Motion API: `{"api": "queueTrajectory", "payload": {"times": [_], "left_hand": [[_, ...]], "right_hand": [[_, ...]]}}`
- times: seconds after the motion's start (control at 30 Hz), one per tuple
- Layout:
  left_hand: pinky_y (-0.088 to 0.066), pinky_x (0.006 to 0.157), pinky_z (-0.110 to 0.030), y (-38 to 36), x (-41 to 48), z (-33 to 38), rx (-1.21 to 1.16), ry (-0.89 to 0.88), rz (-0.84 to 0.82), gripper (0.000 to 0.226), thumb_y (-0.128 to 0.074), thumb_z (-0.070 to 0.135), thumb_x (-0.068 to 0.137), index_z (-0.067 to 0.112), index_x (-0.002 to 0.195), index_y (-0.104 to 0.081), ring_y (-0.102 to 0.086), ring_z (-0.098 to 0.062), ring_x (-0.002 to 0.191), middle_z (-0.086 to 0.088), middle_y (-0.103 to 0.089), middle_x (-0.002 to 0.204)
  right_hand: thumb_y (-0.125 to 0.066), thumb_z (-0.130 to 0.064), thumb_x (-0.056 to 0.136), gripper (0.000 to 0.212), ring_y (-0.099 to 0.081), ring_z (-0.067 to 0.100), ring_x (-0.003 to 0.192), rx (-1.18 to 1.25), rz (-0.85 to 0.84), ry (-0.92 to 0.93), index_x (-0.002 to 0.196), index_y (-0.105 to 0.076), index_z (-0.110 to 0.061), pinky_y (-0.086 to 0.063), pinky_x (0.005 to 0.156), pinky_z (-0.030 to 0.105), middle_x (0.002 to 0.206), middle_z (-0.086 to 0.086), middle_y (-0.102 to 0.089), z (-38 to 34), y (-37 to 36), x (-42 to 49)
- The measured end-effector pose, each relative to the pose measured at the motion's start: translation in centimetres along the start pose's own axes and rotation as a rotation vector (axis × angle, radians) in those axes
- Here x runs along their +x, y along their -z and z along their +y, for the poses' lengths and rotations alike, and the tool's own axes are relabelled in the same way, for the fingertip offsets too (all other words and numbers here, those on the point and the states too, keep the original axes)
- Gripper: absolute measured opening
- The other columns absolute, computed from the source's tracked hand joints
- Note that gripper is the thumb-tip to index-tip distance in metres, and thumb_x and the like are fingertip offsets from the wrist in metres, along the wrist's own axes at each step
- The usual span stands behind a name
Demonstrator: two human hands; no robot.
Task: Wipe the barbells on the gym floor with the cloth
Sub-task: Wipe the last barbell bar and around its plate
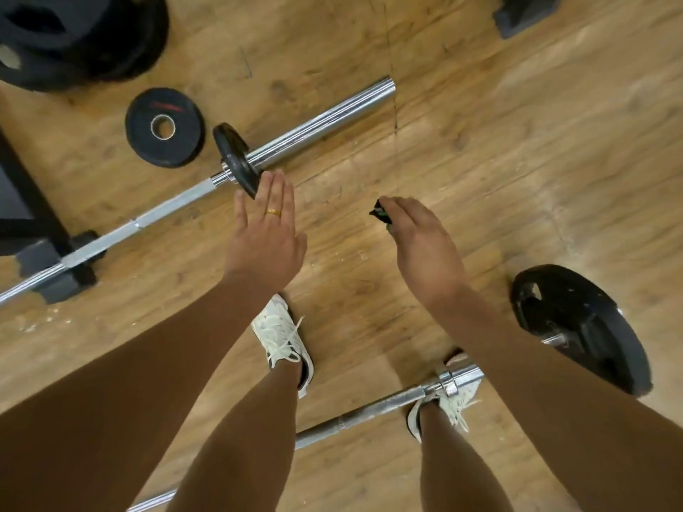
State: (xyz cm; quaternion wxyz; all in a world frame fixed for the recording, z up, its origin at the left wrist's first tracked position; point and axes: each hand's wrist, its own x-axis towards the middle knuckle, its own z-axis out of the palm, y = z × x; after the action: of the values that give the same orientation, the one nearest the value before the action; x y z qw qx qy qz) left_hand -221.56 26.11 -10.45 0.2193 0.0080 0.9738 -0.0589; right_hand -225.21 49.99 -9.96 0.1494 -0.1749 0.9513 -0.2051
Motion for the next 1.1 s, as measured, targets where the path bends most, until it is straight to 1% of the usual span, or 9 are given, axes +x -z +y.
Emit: {"api": "queueTrajectory", "payload": {"times": [0.1,0.23,0.4,0.57,0.7,0.8,0.9,1.0,1.1], "left_hand": [[-0.004,0.124,-0.056,-0.4,0.6,-2.5,-0.028,-0.024,-0.022,0.075,-0.027,0.045,0.104,0.003,0.159,0.0,0.01,-0.027,0.155,-0.014,0.006,0.168],[-0.002,0.124,-0.056,-1.0,1.6,-5.4,-0.062,-0.042,-0.06,0.074,-0.026,0.044,0.104,0.003,0.159,0.001,0.012,-0.027,0.155,-0.013,0.009,0.168],[-0.003,0.124,-0.056,-0.8,2.6,-8.0,-0.112,-0.054,-0.053,0.075,-0.029,0.044,0.103,0.002,0.159,-0.003,0.009,-0.026,0.155,-0.013,0.005,0.169],[-0.004,0.124,-0.055,-0.9,3.8,-10.4,-0.134,-0.026,-0.049,0.075,-0.031,0.042,0.103,0.002,0.16,-0.002,0.008,-0.026,0.156,-0.013,0.003,0.169],[0.0,0.123,-0.053,-1.5,4.9,-11.7,-0.129,-0.034,-0.049,0.075,-0.033,0.042,0.103,0.003,0.16,-0.003,0.008,-0.026,0.156,-0.013,0.004,0.169],[0.002,0.123,-0.052,-1.5,5.6,-12.1,-0.129,-0.024,-0.047,0.075,-0.033,0.042,0.103,0.003,0.16,-0.001,0.007,-0.026,0.156,-0.013,0.004,0.169],[-0.002,0.123,-0.054,-1.7,6.5,-12.3,-0.137,-0.009,-0.025,0.075,-0.035,0.041,0.102,0.002,0.159,-0.005,0.005,-0.026,0.156,-0.014,0.001,0.169],[-0.006,0.122,-0.055,-2.0,7.5,-12.0,-0.157,-0.001,-0.005,0.076,-0.042,0.038,0.101,0.0,0.159,-0.011,-0.002,-0.028,0.156,-0.015,-0.006,0.168],[-0.007,0.123,-0.055,-2.9,8.8,-10.9,-0.138,-0.004,-0.014,0.074,-0.04,0.038,0.102,0.0,0.159,-0.012,-0.002,-0.029,0.156,-0.016,-0.007,0.168]], "right_hand": [[-0.061,0.016,0.085,0.062,-0.055,0.035,0.125,-0.022,-0.019,-0.032,0.142,-0.052,-0.005,-0.049,0.104,0.045,0.134,0.017,-0.059,-2.1,-0.4,1.3],[-0.058,0.014,0.089,0.058,-0.054,0.034,0.126,-0.065,-0.004,-0.078,0.143,-0.051,-0.005,-0.048,0.106,0.044,0.136,0.016,-0.058,-3.5,0.3,3.5],[-0.055,0.015,0.09,0.058,-0.053,0.034,0.126,-0.118,-0.019,-0.055,0.144,-0.05,-0.005,-0.047,0.105,0.043,0.137,0.016,-0.058,-5.0,1.6,6.5],[-0.058,0.013,0.09,0.056,-0.053,0.031,0.124,-0.15,-0.03,0.008,0.142,-0.052,-0.006,-0.047,0.103,0.04,0.135,0.014,-0.059,-6.5,1.5,9.5],[-0.06,0.014,0.087,0.055,-0.055,0.032,0.121,-0.156,-0.041,0.06,0.139,-0.054,-0.004,-0.047,0.103,0.039,0.131,0.015,-0.061,-7.2,1.0,11.4],[-0.058,0.014,0.088,0.058,-0.053,0.031,0.125,-0.155,-0.072,0.06,0.142,-0.051,-0.006,-0.046,0.104,0.039,0.134,0.012,-0.059,-6.9,1.0,12.8],[-0.059,0.014,0.088,0.059,-0.053,0.031,0.125,-0.189,-0.094,0.082,0.143,-0.05,-0.006,-0.045,0.106,0.039,0.134,0.013,-0.059,-5.7,0.9,14.5],[-0.059,0.013,0.088,0.059,-0.053,0.033,0.125,-0.217,-0.113,0.11,0.143,-0.051,-0.006,-0.045,0.107,0.041,0.133,0.014,-0.06,-4.0,0.5,16.2],[-0.058,0.016,0.086,0.061,-0.053,0.033,0.125,-0.237,-0.112,0.122,0.142,-0.052,-0.008,-0.044,0.106,0.039,0.132,0.013,-0.06,-1.6,-0.4,18.2]]}}
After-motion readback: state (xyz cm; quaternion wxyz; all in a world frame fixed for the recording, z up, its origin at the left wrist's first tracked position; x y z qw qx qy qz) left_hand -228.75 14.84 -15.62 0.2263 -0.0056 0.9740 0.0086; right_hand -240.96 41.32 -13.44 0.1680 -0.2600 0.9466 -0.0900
